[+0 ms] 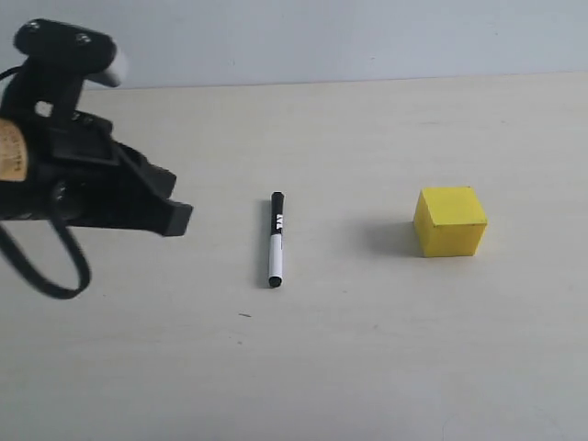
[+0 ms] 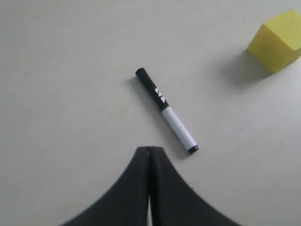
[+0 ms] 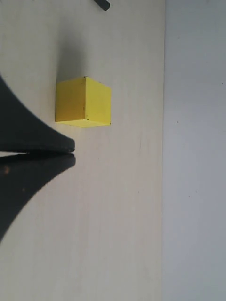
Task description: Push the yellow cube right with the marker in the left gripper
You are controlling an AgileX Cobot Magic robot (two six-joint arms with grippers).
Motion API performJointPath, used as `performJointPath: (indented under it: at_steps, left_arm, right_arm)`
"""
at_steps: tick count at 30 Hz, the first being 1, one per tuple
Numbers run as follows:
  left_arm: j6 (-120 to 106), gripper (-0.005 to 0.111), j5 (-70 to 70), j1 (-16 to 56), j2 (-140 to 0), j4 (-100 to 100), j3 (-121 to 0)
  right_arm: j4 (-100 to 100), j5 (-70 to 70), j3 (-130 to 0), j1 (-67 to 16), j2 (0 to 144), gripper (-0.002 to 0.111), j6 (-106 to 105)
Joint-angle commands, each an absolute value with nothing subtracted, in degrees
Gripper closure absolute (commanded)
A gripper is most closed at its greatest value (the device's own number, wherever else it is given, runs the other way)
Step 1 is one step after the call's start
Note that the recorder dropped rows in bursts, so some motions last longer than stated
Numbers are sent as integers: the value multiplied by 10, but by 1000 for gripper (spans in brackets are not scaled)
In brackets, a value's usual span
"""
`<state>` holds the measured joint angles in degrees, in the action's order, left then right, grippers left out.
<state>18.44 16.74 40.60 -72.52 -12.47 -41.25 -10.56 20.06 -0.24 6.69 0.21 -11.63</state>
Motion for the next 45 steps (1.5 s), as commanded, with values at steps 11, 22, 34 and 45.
performJointPath:
  at_steps: [11, 22, 34, 45]
  left_arm:
    - [180, 107, 183, 405, -601, -137, -364]
    - [180, 107, 183, 405, -601, -137, -364]
    - [151, 107, 183, 390, -544, -231, -364]
    - [152, 107, 182, 222, -197, -197, -290]
  right_arm:
    - [-105, 198, 0, 70, 0, 108, -117]
    - [-105, 198, 0, 70, 0, 108, -117]
    - [-105, 198, 0, 70, 0, 108, -117]
    - [-105, 194, 0, 70, 0, 108, -117]
